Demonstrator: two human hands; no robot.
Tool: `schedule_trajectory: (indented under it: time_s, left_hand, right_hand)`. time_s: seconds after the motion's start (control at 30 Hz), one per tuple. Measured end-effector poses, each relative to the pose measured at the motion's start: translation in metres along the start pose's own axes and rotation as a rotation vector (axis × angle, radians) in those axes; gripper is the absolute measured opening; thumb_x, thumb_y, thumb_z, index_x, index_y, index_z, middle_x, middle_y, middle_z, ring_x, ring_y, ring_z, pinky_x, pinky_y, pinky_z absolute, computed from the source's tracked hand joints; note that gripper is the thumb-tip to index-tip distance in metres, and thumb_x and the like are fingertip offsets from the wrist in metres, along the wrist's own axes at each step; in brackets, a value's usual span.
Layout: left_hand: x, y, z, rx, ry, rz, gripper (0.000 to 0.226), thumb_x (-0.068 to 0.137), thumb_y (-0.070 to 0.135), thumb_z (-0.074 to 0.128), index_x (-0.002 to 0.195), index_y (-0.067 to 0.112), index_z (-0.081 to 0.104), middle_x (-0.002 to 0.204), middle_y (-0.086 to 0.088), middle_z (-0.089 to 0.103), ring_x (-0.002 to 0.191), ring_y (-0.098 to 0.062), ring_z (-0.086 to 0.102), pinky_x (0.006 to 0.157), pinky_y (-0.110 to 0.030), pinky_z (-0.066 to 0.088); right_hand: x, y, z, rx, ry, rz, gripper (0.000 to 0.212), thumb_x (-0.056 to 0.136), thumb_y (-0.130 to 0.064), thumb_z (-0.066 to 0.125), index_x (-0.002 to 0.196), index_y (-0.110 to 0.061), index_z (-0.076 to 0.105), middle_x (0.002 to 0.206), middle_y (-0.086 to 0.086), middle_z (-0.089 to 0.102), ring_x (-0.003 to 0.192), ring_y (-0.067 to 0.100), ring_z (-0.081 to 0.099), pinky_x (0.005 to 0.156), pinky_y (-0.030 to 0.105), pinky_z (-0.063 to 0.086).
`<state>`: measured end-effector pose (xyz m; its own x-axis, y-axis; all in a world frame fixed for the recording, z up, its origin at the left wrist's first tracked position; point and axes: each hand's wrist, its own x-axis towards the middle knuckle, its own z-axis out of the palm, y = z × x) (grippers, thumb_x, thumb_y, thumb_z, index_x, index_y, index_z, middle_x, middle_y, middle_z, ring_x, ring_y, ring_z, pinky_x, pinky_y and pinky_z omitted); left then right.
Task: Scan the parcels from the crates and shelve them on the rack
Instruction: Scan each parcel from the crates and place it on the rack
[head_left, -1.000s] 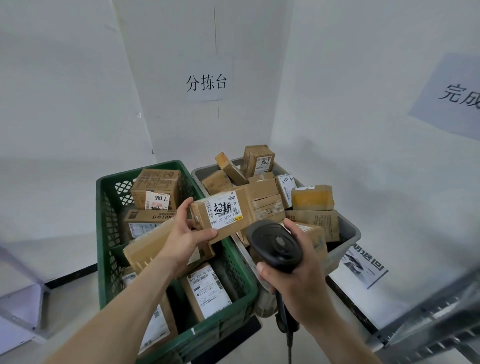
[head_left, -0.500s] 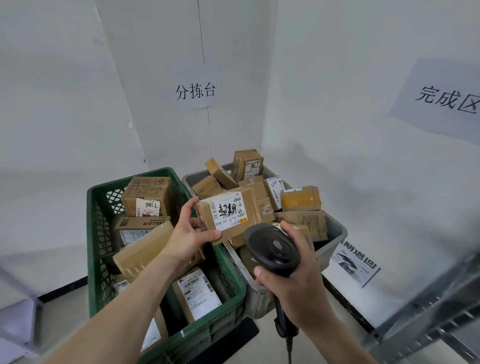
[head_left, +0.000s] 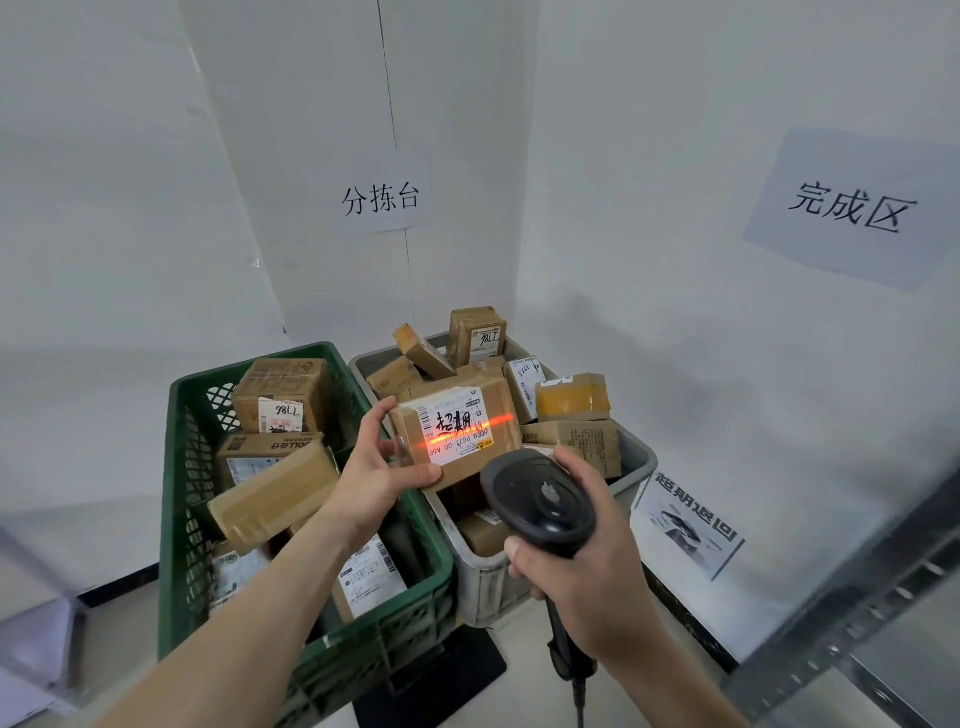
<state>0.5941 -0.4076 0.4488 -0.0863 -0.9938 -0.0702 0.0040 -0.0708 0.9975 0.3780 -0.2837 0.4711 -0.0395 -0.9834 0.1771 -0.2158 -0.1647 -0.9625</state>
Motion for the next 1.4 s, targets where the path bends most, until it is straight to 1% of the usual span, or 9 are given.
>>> schedule_trajectory:
  time_s: [0.2, 0.37, 0.6, 0.73, 0.8, 1.03, 1.2, 1.3, 1.4]
  left_hand:
    - [-0.021, 0.000, 0.020, 0.007, 0.003, 0.008, 0.103, 0.072, -0.010, 0.080, 0.147, 0.040, 0.031, 0.126, -0.020, 0.057, 0.111, -0.032, 0.065, 0.097, -0.047, 0.055]
    - [-0.040, 0.001, 0.038, -0.030, 0.018, 0.013, 0.110, 0.057, 0.005, 0.085, 0.147, 0.038, 0.031, 0.126, -0.022, 0.055, 0.111, -0.034, 0.064, 0.092, -0.043, 0.057]
    - [-0.066, 0.003, 0.055, -0.003, 0.028, 0.011, 0.108, 0.057, 0.007, 0.083, 0.146, 0.040, 0.033, 0.126, -0.020, 0.055, 0.111, -0.032, 0.064, 0.087, -0.038, 0.057]
    - [-0.076, 0.005, 0.059, -0.013, 0.036, 0.006, 0.106, 0.056, 0.005, 0.084, 0.142, 0.043, 0.035, 0.128, -0.022, 0.054, 0.113, -0.036, 0.063, 0.090, -0.043, 0.059]
    - [-0.080, 0.008, 0.061, -0.011, 0.029, 0.011, 0.106, 0.058, 0.002, 0.085, 0.141, 0.043, 0.035, 0.128, -0.021, 0.053, 0.114, -0.036, 0.062, 0.091, -0.044, 0.058]
    - [-0.089, 0.016, 0.068, -0.044, -0.013, 0.031, 0.104, 0.054, 0.002, 0.082, 0.139, 0.042, 0.036, 0.126, -0.021, 0.055, 0.112, -0.037, 0.064, 0.097, -0.051, 0.055]
    - [-0.094, 0.014, 0.063, -0.050, -0.082, 0.036, 0.106, 0.056, 0.003, 0.084, 0.141, 0.044, 0.037, 0.126, -0.022, 0.056, 0.112, -0.037, 0.065, 0.102, -0.056, 0.051]
    - [-0.105, 0.015, 0.059, -0.079, -0.122, 0.042, 0.104, 0.062, -0.005, 0.083, 0.142, 0.042, 0.035, 0.124, -0.022, 0.057, 0.108, -0.037, 0.067, 0.098, -0.051, 0.055]
    - [-0.119, 0.017, 0.057, -0.057, -0.177, 0.078, 0.097, 0.071, -0.013, 0.080, 0.140, 0.040, 0.036, 0.120, -0.021, 0.061, 0.099, -0.031, 0.072, 0.084, -0.041, 0.060]
  right_hand:
    - [-0.017, 0.000, -0.024, 0.036, 0.008, 0.020, 0.086, 0.067, -0.011, 0.083, 0.137, -0.043, 0.046, 0.120, -0.026, 0.063, 0.104, 0.024, 0.070, 0.096, 0.057, 0.056]
    - [-0.034, -0.002, -0.042, 0.024, -0.009, 0.040, 0.090, 0.061, -0.028, 0.084, 0.136, -0.053, 0.041, 0.119, -0.033, 0.060, 0.112, 0.019, 0.068, 0.099, 0.056, 0.055]
    - [-0.057, -0.003, -0.069, -0.015, -0.042, 0.038, 0.089, 0.061, -0.031, 0.084, 0.132, -0.059, 0.038, 0.117, -0.042, 0.054, 0.120, 0.007, 0.059, 0.101, 0.049, 0.055]
    - [-0.070, -0.004, -0.078, -0.033, -0.038, 0.007, 0.084, 0.062, -0.032, 0.082, 0.131, -0.054, 0.040, 0.120, -0.040, 0.055, 0.121, -0.011, 0.052, 0.111, 0.027, 0.046]
    - [-0.077, -0.007, -0.081, -0.039, -0.030, 0.004, 0.086, 0.061, -0.032, 0.082, 0.134, -0.051, 0.041, 0.121, -0.038, 0.056, 0.121, -0.011, 0.052, 0.111, 0.023, 0.044]
    - [-0.102, -0.023, -0.081, -0.028, 0.036, 0.002, 0.095, 0.062, -0.028, 0.083, 0.147, -0.039, 0.041, 0.117, -0.040, 0.057, 0.119, -0.008, 0.055, 0.103, 0.044, 0.055]
    - [-0.123, -0.032, -0.071, -0.041, 0.087, 0.007, 0.095, 0.065, -0.027, 0.085, 0.148, -0.038, 0.040, 0.121, -0.035, 0.059, 0.121, -0.002, 0.057, 0.101, 0.051, 0.055]
    - [-0.136, -0.036, -0.062, -0.059, 0.111, 0.001, 0.095, 0.064, -0.028, 0.084, 0.147, -0.041, 0.040, 0.120, -0.037, 0.057, 0.121, 0.000, 0.058, 0.099, 0.053, 0.056]
    - [-0.148, -0.041, -0.049, -0.068, 0.133, 0.006, 0.089, 0.064, -0.028, 0.083, 0.140, -0.048, 0.041, 0.117, -0.041, 0.056, 0.118, -0.002, 0.057, 0.099, 0.051, 0.056]
